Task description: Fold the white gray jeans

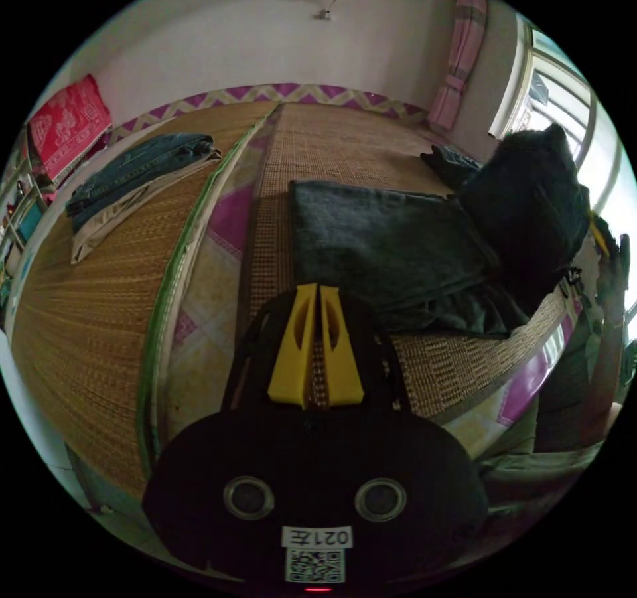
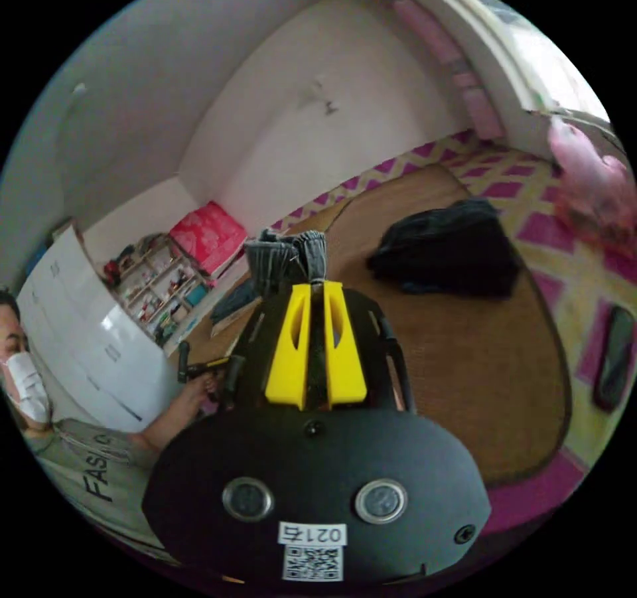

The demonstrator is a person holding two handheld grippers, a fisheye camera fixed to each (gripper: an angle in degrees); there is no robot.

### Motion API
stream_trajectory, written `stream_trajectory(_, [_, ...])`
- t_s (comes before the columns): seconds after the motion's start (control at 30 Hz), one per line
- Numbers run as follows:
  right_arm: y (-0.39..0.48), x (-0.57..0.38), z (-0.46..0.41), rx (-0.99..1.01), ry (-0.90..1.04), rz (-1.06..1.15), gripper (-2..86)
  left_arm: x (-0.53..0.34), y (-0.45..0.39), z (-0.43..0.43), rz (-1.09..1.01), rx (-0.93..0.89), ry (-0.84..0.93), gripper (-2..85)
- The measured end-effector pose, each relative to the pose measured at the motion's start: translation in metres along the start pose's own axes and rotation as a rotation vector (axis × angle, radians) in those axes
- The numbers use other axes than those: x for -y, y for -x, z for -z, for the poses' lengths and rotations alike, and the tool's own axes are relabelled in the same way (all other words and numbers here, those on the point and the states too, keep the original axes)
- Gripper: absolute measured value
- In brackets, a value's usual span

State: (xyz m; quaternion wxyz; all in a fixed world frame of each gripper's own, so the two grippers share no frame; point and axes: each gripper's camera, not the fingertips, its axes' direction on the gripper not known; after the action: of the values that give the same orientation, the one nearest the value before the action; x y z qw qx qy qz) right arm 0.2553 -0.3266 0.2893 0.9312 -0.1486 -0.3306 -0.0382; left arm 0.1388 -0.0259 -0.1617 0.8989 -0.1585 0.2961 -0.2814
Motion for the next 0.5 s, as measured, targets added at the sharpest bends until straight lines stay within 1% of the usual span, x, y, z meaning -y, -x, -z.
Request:
stream_trajectory(0.07, [-0.062, -0.025, 0.036, -0.129, -0.004, -0.139, 3.8, 0.003, -0.005, -0.007, 0.009, -0.015, 0.000, -1.0])
stream_trajectory(0.1, [-0.079, -0.033, 0.039, -0.146, 0.002, -0.173, 3.9, 0.004, -0.006, -0.009, 0.010, -0.015, 0.000, -1.0])
stream_trajectory(0.13, [-0.115, -0.049, 0.037, -0.172, 0.045, -0.252, 3.9, 0.005, -0.010, -0.012, 0.008, -0.010, 0.000, -1.0])
stream_trajectory(0.17, [-0.151, -0.066, 0.030, -0.170, 0.101, -0.350, 3.9, 0.007, -0.015, -0.015, 0.004, -0.001, 0.000, -0.9])
stream_trajectory(0.23, [-0.191, -0.090, 0.025, -0.116, 0.156, -0.474, 3.6, 0.009, -0.020, -0.019, 0.008, 0.006, -0.003, -0.9])
stream_trajectory(0.27, [-0.197, -0.099, 0.036, -0.040, 0.085, -0.499, 3.1, 0.009, -0.021, -0.019, 0.013, -0.005, -0.017, -0.9])
stream_trajectory(0.3, [-0.196, -0.100, 0.042, -0.038, 0.073, -0.497, 2.5, 0.009, -0.022, -0.018, 0.017, -0.014, -0.031, -0.9])
stream_trajectory(0.33, [-0.185, -0.100, 0.052, -0.088, 0.051, -0.466, 1.4, 0.007, -0.024, -0.011, 0.030, -0.027, -0.068, -0.9])
stream_trajectory(0.37, [-0.167, -0.100, 0.065, -0.160, -0.010, -0.407, 0.8, 0.006, -0.033, 0.002, 0.006, -0.053, -0.148, -0.8])
stream_trajectory(0.4, [-0.157, -0.099, 0.070, -0.191, -0.030, -0.370, 0.4, 0.006, -0.040, 0.008, -0.019, -0.068, -0.185, -0.8])
stream_trajectory(0.43, [-0.138, -0.093, 0.071, -0.230, -0.033, -0.285, 0.3, 0.009, -0.062, 0.017, -0.089, -0.079, -0.223, -0.7])
stream_trajectory(0.47, [-0.118, -0.085, 0.064, -0.244, -0.021, -0.199, 0.3, 0.016, -0.089, 0.018, -0.177, -0.075, -0.223, -0.5])
stream_trajectory(0.5, [-0.108, -0.080, 0.058, -0.242, -0.011, -0.151, 0.4, 0.020, -0.104, 0.016, -0.224, -0.081, -0.217, -0.4])
